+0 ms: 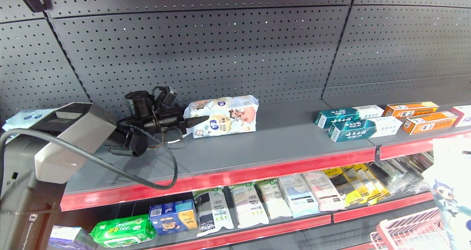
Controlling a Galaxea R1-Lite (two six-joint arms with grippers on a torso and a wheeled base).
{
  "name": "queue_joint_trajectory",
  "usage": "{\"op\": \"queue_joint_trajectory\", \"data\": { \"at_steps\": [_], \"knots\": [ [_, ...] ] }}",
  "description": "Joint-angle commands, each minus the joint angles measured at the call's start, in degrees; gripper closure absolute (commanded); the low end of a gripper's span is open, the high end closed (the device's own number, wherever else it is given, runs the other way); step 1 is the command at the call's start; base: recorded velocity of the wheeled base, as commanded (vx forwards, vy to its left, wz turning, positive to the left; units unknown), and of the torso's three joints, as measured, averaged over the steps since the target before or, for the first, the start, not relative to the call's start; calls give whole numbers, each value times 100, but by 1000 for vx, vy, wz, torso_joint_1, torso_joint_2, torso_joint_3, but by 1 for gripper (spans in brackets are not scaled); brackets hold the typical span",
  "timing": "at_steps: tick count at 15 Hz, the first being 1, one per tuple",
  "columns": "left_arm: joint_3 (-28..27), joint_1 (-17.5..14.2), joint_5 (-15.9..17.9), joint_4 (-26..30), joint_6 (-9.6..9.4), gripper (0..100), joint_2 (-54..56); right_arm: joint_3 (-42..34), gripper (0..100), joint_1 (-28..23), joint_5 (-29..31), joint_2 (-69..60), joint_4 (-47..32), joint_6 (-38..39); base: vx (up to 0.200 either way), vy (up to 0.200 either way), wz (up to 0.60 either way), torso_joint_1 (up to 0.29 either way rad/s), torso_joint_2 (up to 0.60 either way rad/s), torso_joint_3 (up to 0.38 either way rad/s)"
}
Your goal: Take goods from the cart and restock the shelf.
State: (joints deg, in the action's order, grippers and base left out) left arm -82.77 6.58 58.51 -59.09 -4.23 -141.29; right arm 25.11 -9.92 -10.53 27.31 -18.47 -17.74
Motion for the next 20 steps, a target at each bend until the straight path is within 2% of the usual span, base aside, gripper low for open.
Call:
{"op": "queue_joint_trajectory", "data": {
  "at_steps": [1,3,9,13,15,17,20],
  "knots": [
    [60,27,37,-85,1,100,22,-24,100,-1,-1,29,1,-2,0,0,0,0,0,0],
    [104,27,125,-173,19,100,40,-42,100,-1,-1,38,10,-2,0,0,0,0,0,0],
    [956,18,178,-323,19,100,550,-68,100,-1,-1,231,54,-2,0,0,0,0,0,0],
    [1316,10,169,-340,19,100,813,-85,100,8,-1,249,54,-2,0,0,0,0,0,0],
    [1589,10,151,-358,-34,100,963,-94,100,8,-10,275,63,-2,0,0,0,0,0,0],
    [1774,10,160,-727,-25,100,980,-42,100,8,-28,372,71,-2,0,0,0,0,0,0],
    [2213,10,134,-841,-25,100,1174,-6,100,8,-37,469,71,-2,0,0,0,0,0,0]
  ]
}}
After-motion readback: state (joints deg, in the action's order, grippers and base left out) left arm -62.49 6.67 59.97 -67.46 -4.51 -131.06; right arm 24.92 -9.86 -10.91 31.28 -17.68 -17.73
